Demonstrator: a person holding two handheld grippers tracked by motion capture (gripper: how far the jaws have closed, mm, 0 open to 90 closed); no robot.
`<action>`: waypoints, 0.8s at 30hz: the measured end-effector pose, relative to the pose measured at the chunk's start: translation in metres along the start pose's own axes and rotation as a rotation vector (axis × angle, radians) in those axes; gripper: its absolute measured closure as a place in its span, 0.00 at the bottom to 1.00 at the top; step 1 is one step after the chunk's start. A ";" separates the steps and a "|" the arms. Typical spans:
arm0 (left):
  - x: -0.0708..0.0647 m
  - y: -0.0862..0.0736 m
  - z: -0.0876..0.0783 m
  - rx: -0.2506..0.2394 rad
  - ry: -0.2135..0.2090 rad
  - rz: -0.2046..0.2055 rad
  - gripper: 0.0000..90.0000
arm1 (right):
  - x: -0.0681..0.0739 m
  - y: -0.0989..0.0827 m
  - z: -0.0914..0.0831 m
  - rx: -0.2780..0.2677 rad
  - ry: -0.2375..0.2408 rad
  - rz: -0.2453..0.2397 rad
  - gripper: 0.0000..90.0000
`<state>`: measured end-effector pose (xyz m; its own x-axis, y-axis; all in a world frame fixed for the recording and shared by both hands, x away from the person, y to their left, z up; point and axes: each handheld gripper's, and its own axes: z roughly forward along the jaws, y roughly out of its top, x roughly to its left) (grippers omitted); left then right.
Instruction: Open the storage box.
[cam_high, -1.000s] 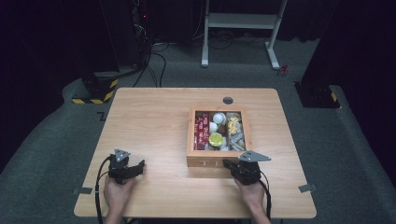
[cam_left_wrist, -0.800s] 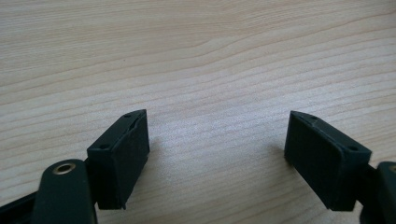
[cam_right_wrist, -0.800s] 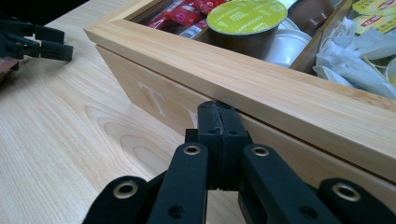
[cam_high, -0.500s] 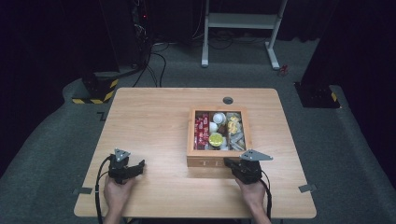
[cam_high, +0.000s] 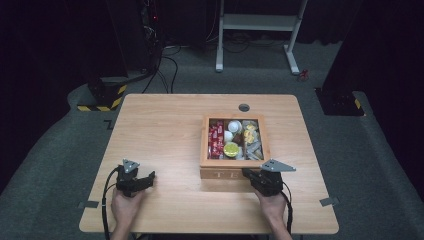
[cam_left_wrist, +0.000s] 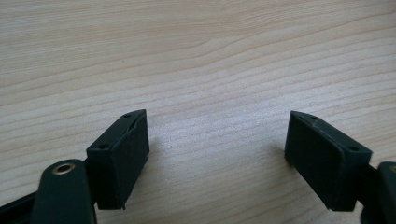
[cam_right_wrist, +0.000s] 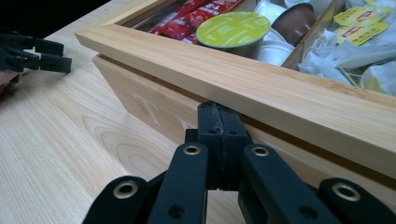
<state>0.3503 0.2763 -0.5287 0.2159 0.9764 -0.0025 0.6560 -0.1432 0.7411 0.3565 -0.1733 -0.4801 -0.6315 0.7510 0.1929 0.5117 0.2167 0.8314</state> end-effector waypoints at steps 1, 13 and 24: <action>0.000 0.000 0.000 0.000 0.000 0.000 0.25 | 0.000 0.001 0.000 0.001 -0.005 -0.004 1.00; 0.000 0.000 0.000 0.000 0.000 0.000 0.25 | -0.005 0.005 -0.005 -0.043 -0.012 0.009 1.00; 0.000 0.001 0.001 -0.003 -0.001 0.001 0.25 | -0.018 0.010 -0.012 -0.057 -0.042 0.038 1.00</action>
<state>0.3518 0.2764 -0.5289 0.2167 0.9762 -0.0024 0.6534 -0.1432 0.7434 0.3660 -0.1919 -0.4696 -0.5866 0.7838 0.2040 0.5001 0.1524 0.8525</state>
